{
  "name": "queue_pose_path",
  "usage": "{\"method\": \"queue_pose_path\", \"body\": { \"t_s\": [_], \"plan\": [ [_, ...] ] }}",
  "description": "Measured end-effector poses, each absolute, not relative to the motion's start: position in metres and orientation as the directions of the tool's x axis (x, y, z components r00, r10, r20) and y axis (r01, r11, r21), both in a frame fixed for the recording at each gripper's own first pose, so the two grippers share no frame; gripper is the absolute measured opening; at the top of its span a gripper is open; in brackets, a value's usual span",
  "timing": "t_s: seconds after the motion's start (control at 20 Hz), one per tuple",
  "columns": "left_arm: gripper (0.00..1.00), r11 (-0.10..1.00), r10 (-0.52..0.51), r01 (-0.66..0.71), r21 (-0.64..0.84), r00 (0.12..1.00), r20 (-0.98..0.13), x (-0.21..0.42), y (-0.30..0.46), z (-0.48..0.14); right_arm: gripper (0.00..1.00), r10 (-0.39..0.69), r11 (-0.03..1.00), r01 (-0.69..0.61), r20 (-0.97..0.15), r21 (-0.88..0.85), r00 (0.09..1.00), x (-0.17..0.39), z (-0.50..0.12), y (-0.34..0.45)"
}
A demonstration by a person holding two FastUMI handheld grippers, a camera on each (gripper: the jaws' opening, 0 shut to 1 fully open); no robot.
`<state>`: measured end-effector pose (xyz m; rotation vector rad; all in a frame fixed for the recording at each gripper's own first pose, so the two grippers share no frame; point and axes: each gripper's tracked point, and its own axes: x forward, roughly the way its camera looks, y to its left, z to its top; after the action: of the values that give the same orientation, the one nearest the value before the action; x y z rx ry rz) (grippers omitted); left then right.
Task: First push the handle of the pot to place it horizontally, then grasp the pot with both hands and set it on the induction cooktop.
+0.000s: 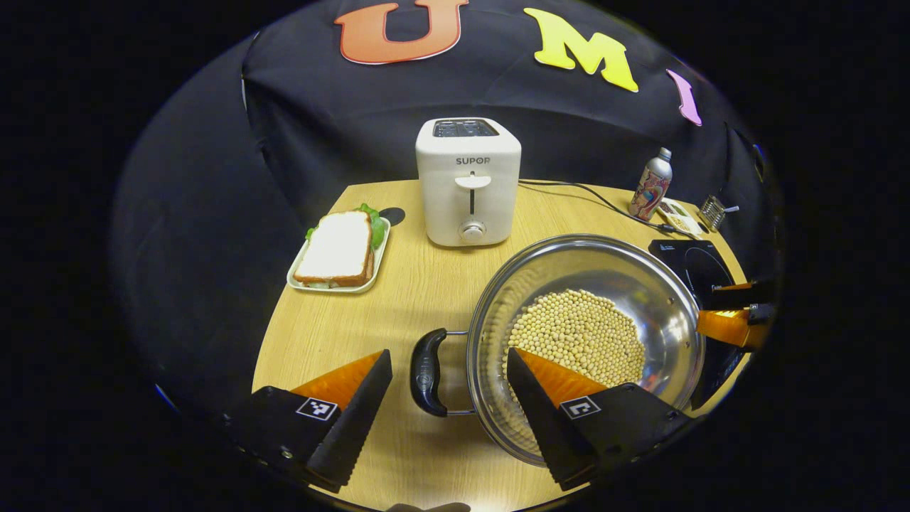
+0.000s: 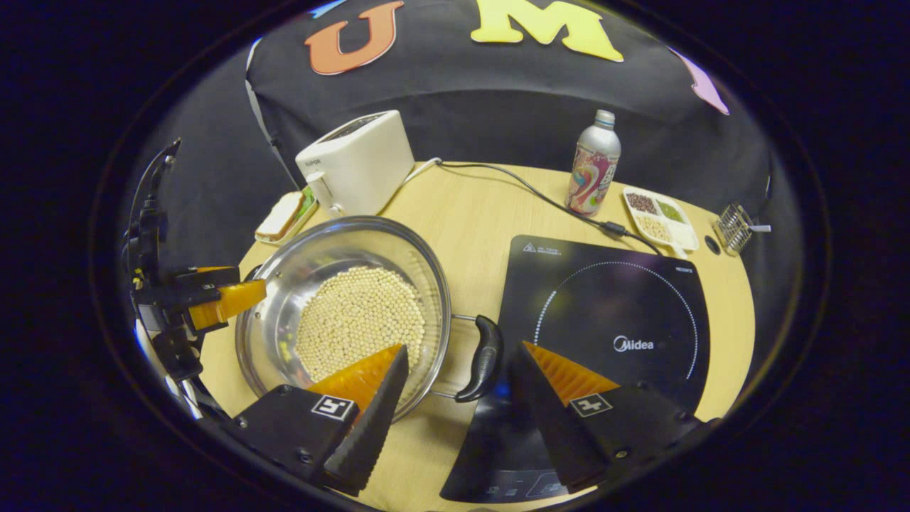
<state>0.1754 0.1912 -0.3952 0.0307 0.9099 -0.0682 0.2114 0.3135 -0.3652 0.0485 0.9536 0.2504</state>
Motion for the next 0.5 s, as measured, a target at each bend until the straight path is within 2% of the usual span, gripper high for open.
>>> {"method": "queue_pose_path", "body": {
  "t_s": [0.05,0.1,0.15,0.3,0.35,0.5],
  "plan": [
    [0.98,0.997,-0.047,0.078,0.001,0.607,-0.794,0.178,0.191,-0.398,0.95,0.225,0.972,-0.178,-0.813,0.152,0.537,0.210,-0.370,0.315],
    [0.98,0.996,-0.049,0.084,0.003,0.601,-0.798,0.179,0.191,-0.401,0.95,0.216,0.975,-0.162,-0.824,0.153,0.524,0.210,-0.375,0.316],
    [0.98,0.996,-0.050,0.085,0.001,0.595,-0.802,0.180,0.191,-0.403,0.89,0.213,0.976,-0.151,-0.832,0.156,0.513,0.210,-0.377,0.316],
    [0.98,0.996,-0.068,0.093,-0.018,0.569,-0.819,0.182,0.187,-0.413,0.89,0.198,0.980,-0.132,-0.840,0.151,0.505,0.213,-0.382,0.317],
    [0.98,0.995,-0.068,0.098,-0.015,0.564,-0.823,0.182,0.187,-0.414,0.94,0.191,0.981,-0.126,-0.840,0.146,0.508,0.213,-0.378,0.316],
    [0.96,0.994,-0.074,0.110,-0.016,0.545,-0.835,0.185,0.182,-0.422,0.88,0.141,0.990,-0.096,-0.856,0.107,0.497,0.217,-0.383,0.311]
  ]
}}
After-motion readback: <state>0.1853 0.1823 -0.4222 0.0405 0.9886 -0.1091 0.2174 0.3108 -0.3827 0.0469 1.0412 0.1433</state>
